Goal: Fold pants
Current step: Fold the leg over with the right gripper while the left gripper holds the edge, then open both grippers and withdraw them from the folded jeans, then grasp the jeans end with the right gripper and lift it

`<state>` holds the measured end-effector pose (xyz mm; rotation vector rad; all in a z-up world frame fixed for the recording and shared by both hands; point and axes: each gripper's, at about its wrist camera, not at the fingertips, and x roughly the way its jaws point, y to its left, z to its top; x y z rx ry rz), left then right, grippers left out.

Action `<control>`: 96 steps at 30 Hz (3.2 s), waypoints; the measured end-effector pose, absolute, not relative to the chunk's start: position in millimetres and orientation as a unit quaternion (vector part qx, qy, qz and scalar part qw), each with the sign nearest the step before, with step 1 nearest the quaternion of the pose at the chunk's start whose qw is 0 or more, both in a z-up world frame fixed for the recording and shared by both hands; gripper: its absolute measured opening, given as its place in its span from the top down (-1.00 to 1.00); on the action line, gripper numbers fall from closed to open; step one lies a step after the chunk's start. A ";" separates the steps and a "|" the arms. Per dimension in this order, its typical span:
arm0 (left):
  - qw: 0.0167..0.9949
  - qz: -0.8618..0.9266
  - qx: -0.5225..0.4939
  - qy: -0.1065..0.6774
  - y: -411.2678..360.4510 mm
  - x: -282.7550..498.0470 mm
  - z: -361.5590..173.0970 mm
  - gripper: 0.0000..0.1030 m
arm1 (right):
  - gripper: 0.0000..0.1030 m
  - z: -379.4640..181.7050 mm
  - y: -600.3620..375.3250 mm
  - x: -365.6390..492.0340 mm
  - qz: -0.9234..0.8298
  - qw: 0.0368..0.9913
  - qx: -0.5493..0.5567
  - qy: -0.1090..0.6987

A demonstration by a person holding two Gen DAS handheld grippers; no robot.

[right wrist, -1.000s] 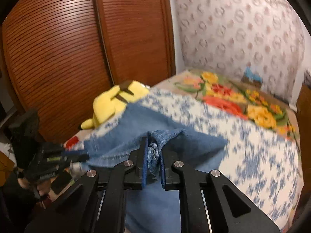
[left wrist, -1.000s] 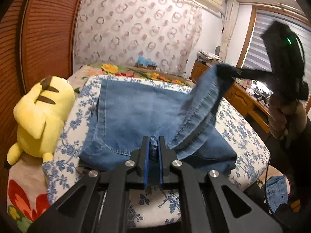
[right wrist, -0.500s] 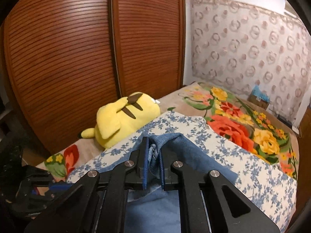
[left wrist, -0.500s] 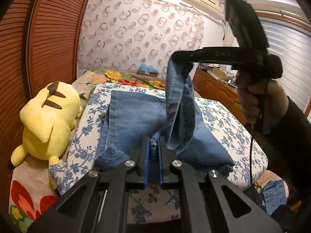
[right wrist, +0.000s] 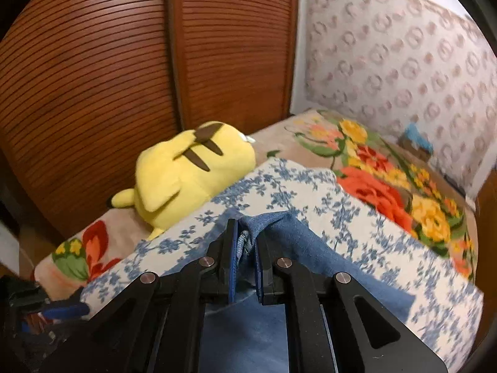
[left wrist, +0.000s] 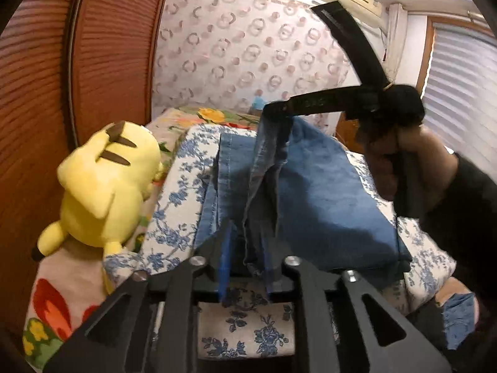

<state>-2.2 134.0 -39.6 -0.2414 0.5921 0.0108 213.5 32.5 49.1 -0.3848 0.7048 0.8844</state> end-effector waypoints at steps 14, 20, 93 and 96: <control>0.947 0.017 -0.116 0.300 132.8 1.5 -47.5 0.49 | 0.25 57.1 40.0 213.7 0.414 0.841 -0.133 0.321; 0.949 0.012 -0.116 0.292 131.3 1.1 -43.5 0.49 | 0.20 79.1 12.2 205.3 0.413 0.850 -0.131 0.300; 0.927 -0.058 -0.042 0.369 48.6 33.8 -88.0 0.16 | 0.77 -14.3 -193.2 104.8 0.366 0.857 -0.047 0.359; 0.926 -0.061 -0.048 0.369 50.0 32.5 -84.7 0.16 | 0.80 5.1 -186.2 101.0 0.383 0.858 -0.042 0.339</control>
